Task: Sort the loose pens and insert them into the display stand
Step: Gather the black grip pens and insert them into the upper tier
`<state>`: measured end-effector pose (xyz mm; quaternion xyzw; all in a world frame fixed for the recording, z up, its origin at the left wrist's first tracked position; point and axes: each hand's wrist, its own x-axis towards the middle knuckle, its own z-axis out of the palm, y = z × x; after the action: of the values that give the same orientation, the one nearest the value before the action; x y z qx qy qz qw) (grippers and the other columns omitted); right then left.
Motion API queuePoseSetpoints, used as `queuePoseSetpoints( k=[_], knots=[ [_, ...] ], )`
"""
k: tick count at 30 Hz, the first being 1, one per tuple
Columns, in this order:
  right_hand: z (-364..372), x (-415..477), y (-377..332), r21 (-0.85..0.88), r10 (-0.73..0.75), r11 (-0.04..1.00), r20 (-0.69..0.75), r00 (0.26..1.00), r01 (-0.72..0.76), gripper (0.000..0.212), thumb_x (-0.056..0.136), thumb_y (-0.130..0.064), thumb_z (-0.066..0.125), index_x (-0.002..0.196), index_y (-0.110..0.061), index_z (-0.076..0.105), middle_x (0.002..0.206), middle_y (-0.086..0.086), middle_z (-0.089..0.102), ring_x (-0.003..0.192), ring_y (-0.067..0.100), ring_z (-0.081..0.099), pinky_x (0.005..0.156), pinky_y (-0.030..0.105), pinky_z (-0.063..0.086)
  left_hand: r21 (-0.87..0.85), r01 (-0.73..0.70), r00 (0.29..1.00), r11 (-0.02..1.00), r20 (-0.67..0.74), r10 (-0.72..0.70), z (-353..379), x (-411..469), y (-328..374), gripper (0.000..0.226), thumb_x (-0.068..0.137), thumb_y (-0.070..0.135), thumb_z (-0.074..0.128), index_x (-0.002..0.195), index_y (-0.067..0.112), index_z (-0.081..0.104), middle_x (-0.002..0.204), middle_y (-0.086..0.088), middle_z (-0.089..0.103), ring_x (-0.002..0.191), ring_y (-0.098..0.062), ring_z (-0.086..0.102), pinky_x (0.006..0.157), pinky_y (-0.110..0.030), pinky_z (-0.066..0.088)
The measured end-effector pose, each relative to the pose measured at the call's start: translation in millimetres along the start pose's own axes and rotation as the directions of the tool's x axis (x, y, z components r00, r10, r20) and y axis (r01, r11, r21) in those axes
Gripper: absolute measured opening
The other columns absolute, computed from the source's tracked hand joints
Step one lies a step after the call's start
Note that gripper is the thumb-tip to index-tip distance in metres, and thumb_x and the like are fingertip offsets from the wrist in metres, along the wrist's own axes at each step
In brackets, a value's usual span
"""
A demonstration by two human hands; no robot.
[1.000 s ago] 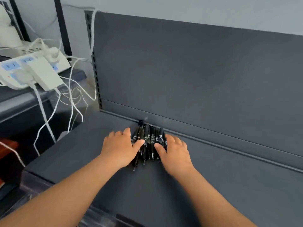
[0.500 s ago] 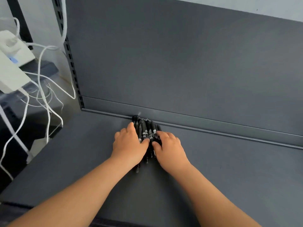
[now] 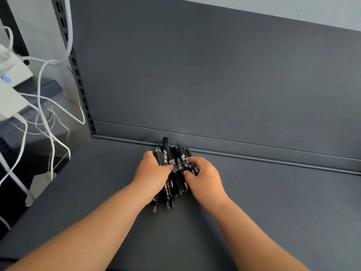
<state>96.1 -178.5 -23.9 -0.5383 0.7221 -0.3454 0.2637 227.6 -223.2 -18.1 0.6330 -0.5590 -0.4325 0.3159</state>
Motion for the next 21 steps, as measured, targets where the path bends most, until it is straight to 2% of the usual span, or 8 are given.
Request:
queuePoseSetpoints(
  k=[2,4,10,12,14,15,18,21],
  knots=[
    [1,-1,1,0.019,0.004,1.000,-0.021,1.000,-0.003,0.039,0.088,-0.018,0.058,0.126,-0.025,0.053,0.118,-0.003,0.057,0.087,0.014,0.052,0.084,0.023,0.042,-0.033,-0.010,1.000,0.999,0.005,0.010,-1,-1,1,0.032,0.084,0.014,0.063,0.111,0.016,0.046,0.099,-0.006,0.060,0.082,-0.018,0.058,0.071,-0.033,0.049],
    [1,-1,1,0.042,-0.003,0.999,-0.046,0.999,0.005,0.039,0.087,-0.017,0.059,0.125,-0.026,0.054,0.118,-0.003,0.058,0.085,0.013,0.051,0.085,0.024,0.044,-0.061,-0.020,1.000,0.998,0.012,0.020,-3,-3,2,0.027,0.086,0.010,0.058,0.107,0.018,0.044,0.098,-0.007,0.060,0.077,-0.018,0.056,0.067,-0.031,0.047],
    [-6,-3,0,0.144,0.003,0.989,-0.098,0.995,0.011,0.041,0.084,-0.014,0.060,0.121,-0.030,0.056,0.115,-0.005,0.061,0.082,0.013,0.053,0.083,0.027,0.049,-0.181,-0.055,0.998,0.982,0.019,0.059,-13,-3,8,0.050,0.089,0.006,0.051,0.135,0.019,0.036,0.095,-0.003,0.056,0.071,-0.011,0.051,0.057,-0.023,0.041],
    [-12,-4,-1,0.191,0.010,0.982,-0.115,0.993,0.012,0.041,0.083,-0.010,0.059,0.118,-0.030,0.057,0.105,-0.009,0.063,0.068,0.009,0.051,0.073,0.023,0.051,-0.226,-0.077,0.997,0.971,0.010,0.081,-16,-2,14,0.054,0.090,0.005,0.050,0.139,0.019,0.031,0.094,-0.002,0.055,0.073,-0.013,0.055,0.062,-0.027,0.049],
    [-19,-6,-1,0.263,0.034,0.965,-0.134,0.990,0.003,0.041,0.083,-0.003,0.055,0.114,-0.030,0.057,0.100,-0.015,0.062,0.052,0.005,0.047,0.055,0.015,0.046,-0.292,-0.075,0.996,0.953,0.031,0.088,-16,-2,21,0.052,0.092,0.003,0.047,0.137,0.019,0.029,0.093,-0.001,0.051,0.071,-0.015,0.059,0.064,-0.030,0.054],
    [-23,-6,-1,0.287,0.044,0.958,-0.147,0.988,0.001,0.041,0.083,-0.001,0.054,0.112,-0.030,0.057,0.101,-0.014,0.062,0.050,0.004,0.046,0.051,0.013,0.043,-0.312,-0.068,0.995,0.948,0.047,0.087,-15,-2,25,0.049,0.092,0.002,0.046,0.134,0.021,0.030,0.092,-0.002,0.050,0.069,-0.015,0.059,0.062,-0.030,0.055],
    [-33,-9,2,0.296,0.057,0.955,-0.163,0.985,-0.007,0.041,0.084,0.000,0.052,0.111,-0.030,0.057,0.098,-0.010,0.063,0.050,0.003,0.046,0.048,0.012,0.041,-0.264,-0.068,0.994,0.962,0.063,0.088,-7,-5,31,0.046,0.089,0.004,0.049,0.130,0.018,0.034,0.089,-0.003,0.052,0.064,-0.014,0.058,0.065,-0.036,0.055],
    [-44,-14,7,0.330,0.070,0.944,-0.157,0.985,-0.015,0.039,0.086,0.000,0.050,0.108,-0.032,0.056,0.091,-0.009,0.063,0.050,0.006,0.043,0.048,0.016,0.042,-0.212,-0.070,0.993,0.975,0.074,0.088,7,-13,33,0.048,0.085,0.005,0.052,0.131,0.014,0.040,0.086,-0.005,0.052,0.059,-0.011,0.052,0.054,-0.026,0.042]
  ],
)
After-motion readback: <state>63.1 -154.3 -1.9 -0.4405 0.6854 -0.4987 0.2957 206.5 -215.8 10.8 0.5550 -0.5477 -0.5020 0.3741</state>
